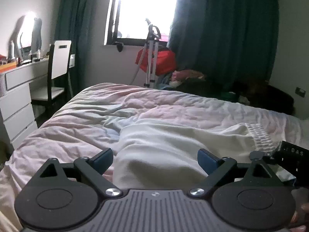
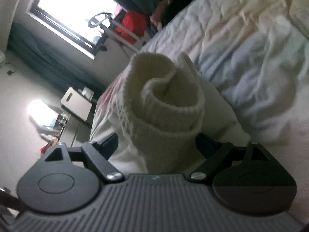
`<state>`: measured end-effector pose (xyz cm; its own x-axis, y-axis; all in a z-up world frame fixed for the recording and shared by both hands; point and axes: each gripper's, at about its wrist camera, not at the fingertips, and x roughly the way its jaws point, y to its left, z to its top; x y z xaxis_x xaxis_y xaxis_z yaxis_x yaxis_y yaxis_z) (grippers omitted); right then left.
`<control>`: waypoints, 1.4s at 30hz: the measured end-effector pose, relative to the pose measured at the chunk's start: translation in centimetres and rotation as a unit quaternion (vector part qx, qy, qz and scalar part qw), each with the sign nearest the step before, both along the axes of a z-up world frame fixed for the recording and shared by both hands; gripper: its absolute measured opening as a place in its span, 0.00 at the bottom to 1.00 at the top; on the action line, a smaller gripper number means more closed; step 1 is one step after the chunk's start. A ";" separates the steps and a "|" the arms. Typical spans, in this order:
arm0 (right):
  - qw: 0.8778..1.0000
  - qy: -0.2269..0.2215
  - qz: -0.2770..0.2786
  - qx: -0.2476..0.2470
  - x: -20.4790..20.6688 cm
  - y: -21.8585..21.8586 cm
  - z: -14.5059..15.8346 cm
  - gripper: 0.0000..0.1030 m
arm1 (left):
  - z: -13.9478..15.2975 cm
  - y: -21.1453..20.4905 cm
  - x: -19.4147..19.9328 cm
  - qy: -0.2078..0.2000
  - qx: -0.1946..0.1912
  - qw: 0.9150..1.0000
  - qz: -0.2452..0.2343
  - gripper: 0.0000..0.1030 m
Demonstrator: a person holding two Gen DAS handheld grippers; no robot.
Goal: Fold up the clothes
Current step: 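Grasp the ribbed cuff with the right gripper, then grasp the sweatpants leg with the left gripper while the right gripper holds the cuff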
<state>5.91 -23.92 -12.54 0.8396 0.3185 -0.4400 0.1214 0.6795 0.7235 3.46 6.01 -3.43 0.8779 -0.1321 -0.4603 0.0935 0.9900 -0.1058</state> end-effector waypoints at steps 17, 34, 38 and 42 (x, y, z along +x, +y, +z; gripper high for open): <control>0.985 -0.038 -0.116 -0.124 1.9 -3.4 3.1 0.46 | -2.5 -0.9 0.7 0.030 0.040 0.998 -0.042 0.93; 0.996 0.051 -0.072 -0.007 2.0 -3.6 -1.3 0.81 | -6.3 -1.6 2.4 0.053 0.112 0.992 0.024 0.97; 0.994 0.067 -0.082 0.030 1.5 -3.9 -2.3 0.87 | -6.4 0.4 2.8 0.069 0.068 0.994 0.050 1.00; 0.994 0.070 -0.075 0.036 1.3 -3.9 -2.6 0.86 | -6.3 1.6 2.8 0.074 0.050 0.992 0.085 1.00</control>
